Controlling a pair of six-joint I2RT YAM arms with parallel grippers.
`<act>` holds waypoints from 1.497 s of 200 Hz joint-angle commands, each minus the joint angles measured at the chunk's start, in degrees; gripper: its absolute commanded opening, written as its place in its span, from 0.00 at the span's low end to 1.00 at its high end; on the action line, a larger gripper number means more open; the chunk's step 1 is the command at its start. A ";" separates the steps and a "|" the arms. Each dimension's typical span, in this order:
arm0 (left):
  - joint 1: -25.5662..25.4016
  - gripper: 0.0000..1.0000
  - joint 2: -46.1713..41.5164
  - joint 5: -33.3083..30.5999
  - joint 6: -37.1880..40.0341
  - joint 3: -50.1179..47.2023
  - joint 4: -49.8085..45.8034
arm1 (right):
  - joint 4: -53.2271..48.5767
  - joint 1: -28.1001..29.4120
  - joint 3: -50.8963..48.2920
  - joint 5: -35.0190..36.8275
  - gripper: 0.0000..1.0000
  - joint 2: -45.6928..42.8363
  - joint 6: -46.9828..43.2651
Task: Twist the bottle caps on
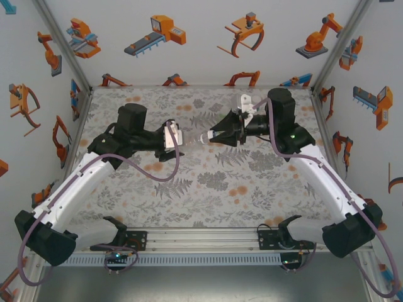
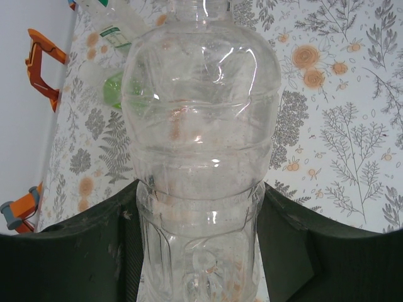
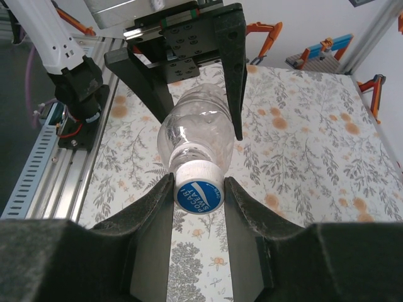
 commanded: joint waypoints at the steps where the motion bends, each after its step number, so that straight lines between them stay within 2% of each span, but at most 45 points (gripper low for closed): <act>1: -0.34 0.10 0.03 0.94 0.98 1.91 -0.78 | -1.06 0.59 1.67 -3.03 0.09 0.21 -1.47; 34: -0.53 0.10 0.25 0.78 0.99 2.09 -0.69 | -1.85 1.12 1.99 -3.62 0.09 0.91 -1.47; 73: -0.80 0.10 0.34 0.85 0.90 2.00 -0.55 | -1.96 2.19 1.74 2.96 0.09 0.64 -1.88; 100: -0.98 0.10 0.54 0.66 0.95 1.91 -0.60 | -3.18 3.03 2.33 4.40 0.09 0.85 -3.26; 175: -1.21 0.10 0.77 -0.12 1.00 2.00 -1.53 | -22.01 6.29 8.82 10.48 0.07 2.48 -18.70; 195: -1.31 0.03 1.12 0.23 1.13 2.32 -1.87 | -23.61 7.23 9.20 11.32 0.06 2.58 -21.28; 216: -1.50 0.02 1.60 0.27 1.16 2.85 -2.45 | -25.29 8.31 9.54 12.54 0.04 2.67 -24.05; 274: -1.67 0.00 2.02 3.19 1.61 2.91 -2.63 | -24.22 9.21 8.05 12.79 0.00 1.62 -24.82; 299: -1.65 0.00 1.97 2.77 0.85 2.72 -1.59 | -22.48 9.21 7.30 13.02 0.00 1.08 -18.87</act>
